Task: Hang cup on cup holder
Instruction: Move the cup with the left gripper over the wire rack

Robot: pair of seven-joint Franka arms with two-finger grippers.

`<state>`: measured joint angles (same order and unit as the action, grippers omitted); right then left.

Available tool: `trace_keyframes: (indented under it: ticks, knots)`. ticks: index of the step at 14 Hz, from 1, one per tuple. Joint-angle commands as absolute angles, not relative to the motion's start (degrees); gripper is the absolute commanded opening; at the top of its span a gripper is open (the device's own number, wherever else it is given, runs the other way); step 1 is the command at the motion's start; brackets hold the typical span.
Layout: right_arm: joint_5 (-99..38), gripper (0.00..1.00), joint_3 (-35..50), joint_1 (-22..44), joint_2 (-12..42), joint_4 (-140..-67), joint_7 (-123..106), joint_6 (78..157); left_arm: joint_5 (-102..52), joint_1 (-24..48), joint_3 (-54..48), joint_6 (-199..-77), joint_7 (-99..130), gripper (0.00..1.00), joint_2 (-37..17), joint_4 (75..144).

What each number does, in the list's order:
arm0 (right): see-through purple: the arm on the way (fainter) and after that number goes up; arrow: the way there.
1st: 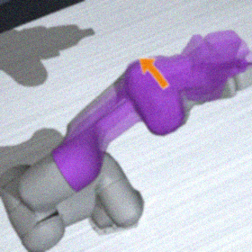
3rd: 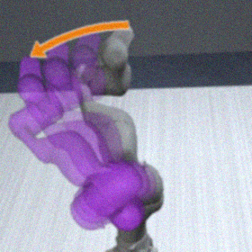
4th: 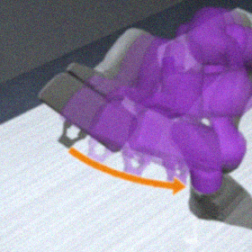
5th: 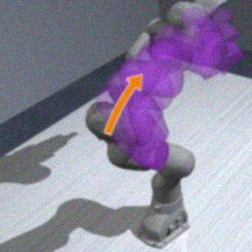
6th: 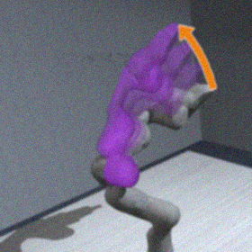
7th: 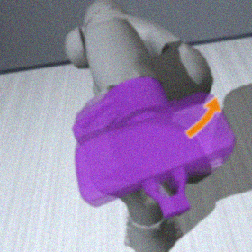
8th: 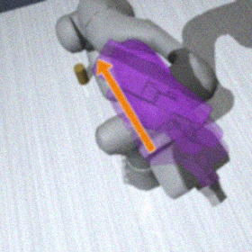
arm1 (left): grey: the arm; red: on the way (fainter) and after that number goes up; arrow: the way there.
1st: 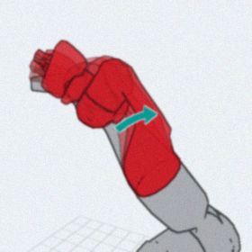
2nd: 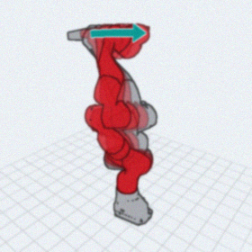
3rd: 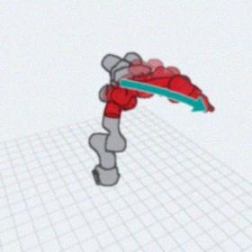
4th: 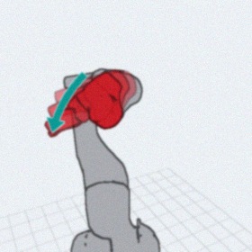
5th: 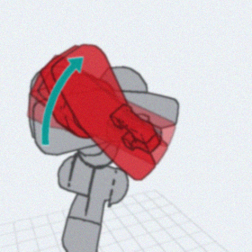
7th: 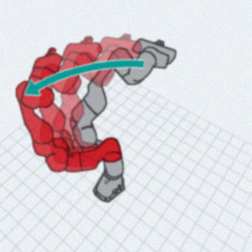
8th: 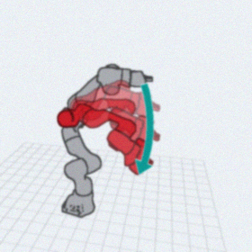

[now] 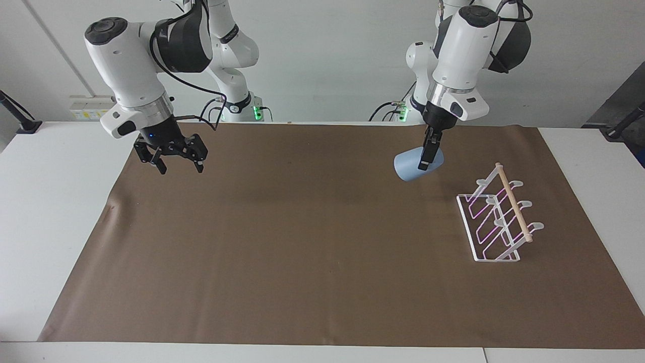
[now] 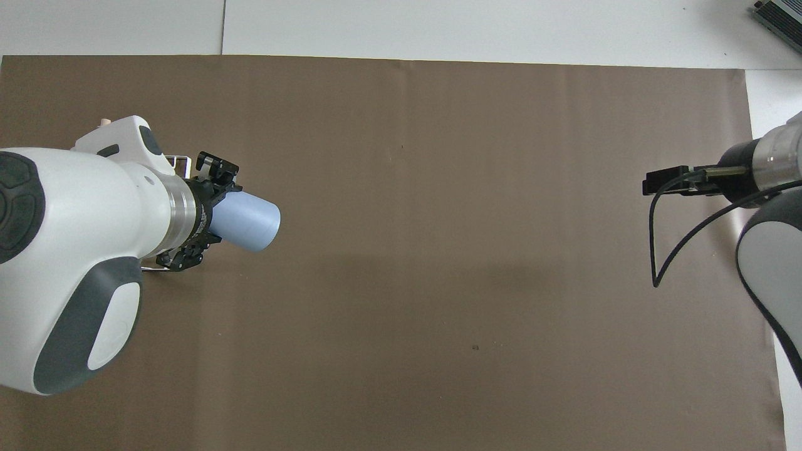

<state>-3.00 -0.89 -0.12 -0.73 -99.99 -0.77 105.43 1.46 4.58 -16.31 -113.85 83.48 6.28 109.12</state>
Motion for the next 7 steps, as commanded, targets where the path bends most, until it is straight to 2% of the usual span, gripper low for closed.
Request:
trace_keyframes:
  ticks: [1, 4, 7]
  knots:
    - [-1.7, 1.00, -0.5, -2.5, -0.4, -94.3, -0.1, 98.4, 5.1, 1.6, -16.8, -112.2, 75.8, 0.00, 7.9, 110.4]
    - [-0.4, 1.00, -0.5, -3.3, -0.4, -89.7, 0.3, 91.3, 10.8, 1.1, -16.8, -115.0, 71.7, 0.00, 6.5, 110.0]
    - [-0.4, 1.00, -0.4, -5.3, -2.2, -92.0, 1.8, 90.0, 12.0, -3.0, -16.8, -119.4, 64.4, 0.00, 5.2, 109.5]
